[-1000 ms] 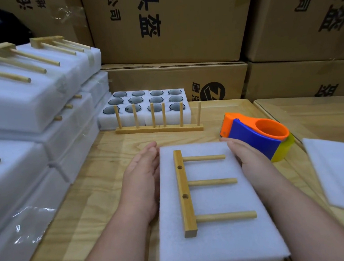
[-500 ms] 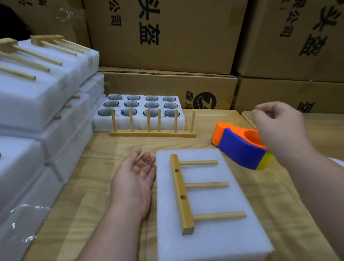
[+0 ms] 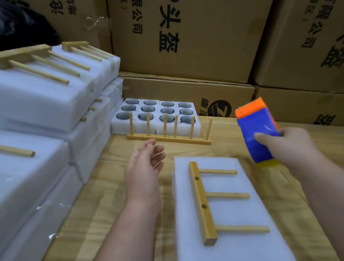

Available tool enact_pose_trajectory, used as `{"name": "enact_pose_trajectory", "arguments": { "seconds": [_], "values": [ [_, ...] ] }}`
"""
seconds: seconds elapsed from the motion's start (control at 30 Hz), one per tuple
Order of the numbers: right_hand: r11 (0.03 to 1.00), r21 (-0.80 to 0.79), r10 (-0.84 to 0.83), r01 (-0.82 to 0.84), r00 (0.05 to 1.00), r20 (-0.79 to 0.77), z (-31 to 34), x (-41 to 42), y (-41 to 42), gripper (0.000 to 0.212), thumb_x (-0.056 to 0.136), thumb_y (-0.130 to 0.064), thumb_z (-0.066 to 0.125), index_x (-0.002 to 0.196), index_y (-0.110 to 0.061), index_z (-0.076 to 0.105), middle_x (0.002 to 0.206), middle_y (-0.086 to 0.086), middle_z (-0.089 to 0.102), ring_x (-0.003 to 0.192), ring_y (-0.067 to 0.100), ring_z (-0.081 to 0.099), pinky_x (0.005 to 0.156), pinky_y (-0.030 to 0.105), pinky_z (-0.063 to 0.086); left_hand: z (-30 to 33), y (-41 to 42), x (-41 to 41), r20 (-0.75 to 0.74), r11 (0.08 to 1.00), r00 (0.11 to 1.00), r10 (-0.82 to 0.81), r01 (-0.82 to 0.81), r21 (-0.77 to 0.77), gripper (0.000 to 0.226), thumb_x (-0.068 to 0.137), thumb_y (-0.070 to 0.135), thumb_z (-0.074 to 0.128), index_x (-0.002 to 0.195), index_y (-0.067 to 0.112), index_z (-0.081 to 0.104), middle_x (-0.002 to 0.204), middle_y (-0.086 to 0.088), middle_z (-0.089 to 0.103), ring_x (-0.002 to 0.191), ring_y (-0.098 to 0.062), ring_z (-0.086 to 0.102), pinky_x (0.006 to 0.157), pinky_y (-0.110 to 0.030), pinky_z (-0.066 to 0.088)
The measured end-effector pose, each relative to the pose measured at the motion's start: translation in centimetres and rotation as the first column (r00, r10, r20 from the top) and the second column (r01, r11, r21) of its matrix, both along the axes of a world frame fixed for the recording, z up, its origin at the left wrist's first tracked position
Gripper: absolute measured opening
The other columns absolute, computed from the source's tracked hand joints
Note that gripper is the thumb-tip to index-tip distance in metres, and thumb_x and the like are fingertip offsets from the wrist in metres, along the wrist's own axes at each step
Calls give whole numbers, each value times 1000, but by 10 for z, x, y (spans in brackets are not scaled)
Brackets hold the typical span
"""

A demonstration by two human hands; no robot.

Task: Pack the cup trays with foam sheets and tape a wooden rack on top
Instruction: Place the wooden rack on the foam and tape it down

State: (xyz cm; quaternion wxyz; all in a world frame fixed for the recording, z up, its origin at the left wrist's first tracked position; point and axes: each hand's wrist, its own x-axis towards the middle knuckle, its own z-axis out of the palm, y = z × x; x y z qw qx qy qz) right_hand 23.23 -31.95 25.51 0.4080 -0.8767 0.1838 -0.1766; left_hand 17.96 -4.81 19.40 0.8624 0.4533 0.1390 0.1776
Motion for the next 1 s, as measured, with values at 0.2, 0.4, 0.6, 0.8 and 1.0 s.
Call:
{"name": "enact_pose_trajectory", "arguments": {
  "seconds": [0.2,0.4,0.6,0.8,1.0],
  "values": [
    [304,839,106,-452,891,442,34,-53,26,36,98,-29,59,131,-15,62,122,4,74,115,21,70,101,40,49,36,-5,-18,215,943,974,-77,0,333,10,89,30,66,96,30,75,94,6,76,93,-9,69,84,-23,51],
    [-59,870,221,-490,843,490,41,-79,47,46,95,-29,52,136,-9,61,129,15,70,120,34,67,105,55,46,73,-16,-41,311,704,868,-386,60,707,62,68,58,81,126,50,62,132,21,64,124,-3,60,101,-35,50],
    [-279,847,368,-452,765,529,38,-88,60,57,93,-37,52,141,-7,57,137,20,64,126,39,62,100,55,51,77,-29,-47,225,605,865,-448,108,789,98,52,61,91,140,56,47,136,32,56,129,1,56,97,-39,56],
    [-300,844,362,-445,765,532,33,-87,69,51,88,-36,59,125,-4,72,131,18,68,120,34,67,96,51,56,76,-25,-45,230,613,873,-431,96,784,96,53,55,91,136,66,45,134,42,51,126,1,58,96,-37,57],
    [37,735,498,-677,650,574,37,-91,60,41,81,-27,73,118,-8,75,118,18,74,107,30,73,82,42,61,71,-20,-43,171,605,877,-449,158,780,99,48,76,86,135,74,39,139,44,47,131,9,50,104,-34,50]
  ]
}}
